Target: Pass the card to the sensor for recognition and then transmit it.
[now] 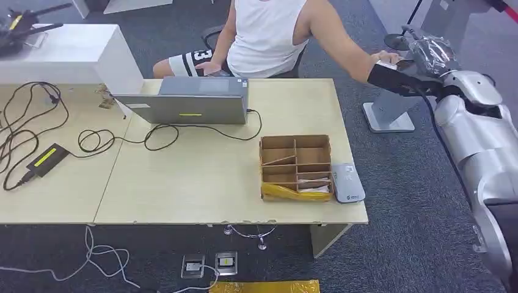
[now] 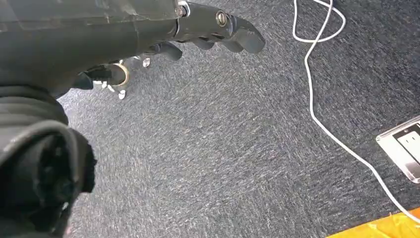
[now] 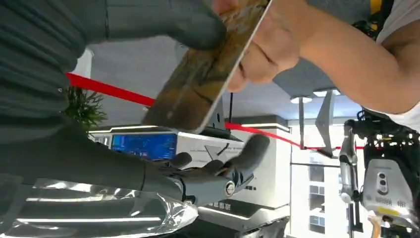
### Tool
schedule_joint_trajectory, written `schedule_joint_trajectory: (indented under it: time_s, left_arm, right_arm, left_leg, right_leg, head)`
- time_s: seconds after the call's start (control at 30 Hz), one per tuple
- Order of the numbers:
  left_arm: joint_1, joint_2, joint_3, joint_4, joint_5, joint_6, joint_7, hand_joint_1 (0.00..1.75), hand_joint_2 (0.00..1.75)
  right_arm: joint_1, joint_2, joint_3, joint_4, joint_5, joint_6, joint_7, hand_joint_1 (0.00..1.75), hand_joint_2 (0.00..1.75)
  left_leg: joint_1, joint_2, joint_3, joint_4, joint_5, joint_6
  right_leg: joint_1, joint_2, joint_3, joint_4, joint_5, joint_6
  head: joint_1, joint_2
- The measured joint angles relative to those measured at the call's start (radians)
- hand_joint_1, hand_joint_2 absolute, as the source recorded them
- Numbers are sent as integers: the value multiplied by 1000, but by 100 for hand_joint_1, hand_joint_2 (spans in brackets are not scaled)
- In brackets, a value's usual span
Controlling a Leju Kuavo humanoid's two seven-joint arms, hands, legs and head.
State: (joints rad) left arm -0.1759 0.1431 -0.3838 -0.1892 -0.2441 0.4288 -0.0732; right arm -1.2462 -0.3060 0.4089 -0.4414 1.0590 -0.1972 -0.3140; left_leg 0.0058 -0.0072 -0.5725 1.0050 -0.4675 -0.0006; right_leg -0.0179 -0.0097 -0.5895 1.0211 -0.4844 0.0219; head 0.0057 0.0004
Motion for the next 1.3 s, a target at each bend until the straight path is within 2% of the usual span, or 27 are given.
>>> schedule_joint_trajectory:
  time_s: [1.07, 1.3]
  left_arm:
    - [1, 8, 0, 0, -5, 0, 0, 0, 0]
    - [1, 8, 0, 0, -5, 2, 0, 0, 0]
  right_arm:
    - [-28, 1, 42, -9, -86, 23, -19, 175, 175]
    - [-30, 7, 47, -21, -146, 41, -39, 175, 175]
  left_leg:
    - [0, 0, 0, 0, 0, 0]
    - [0, 0, 0, 0, 0, 0]
  right_leg:
    - [0, 0, 0, 0, 0, 0]
    - [0, 0, 0, 0, 0, 0]
  head:
    - [0, 0]
    - [0, 0]
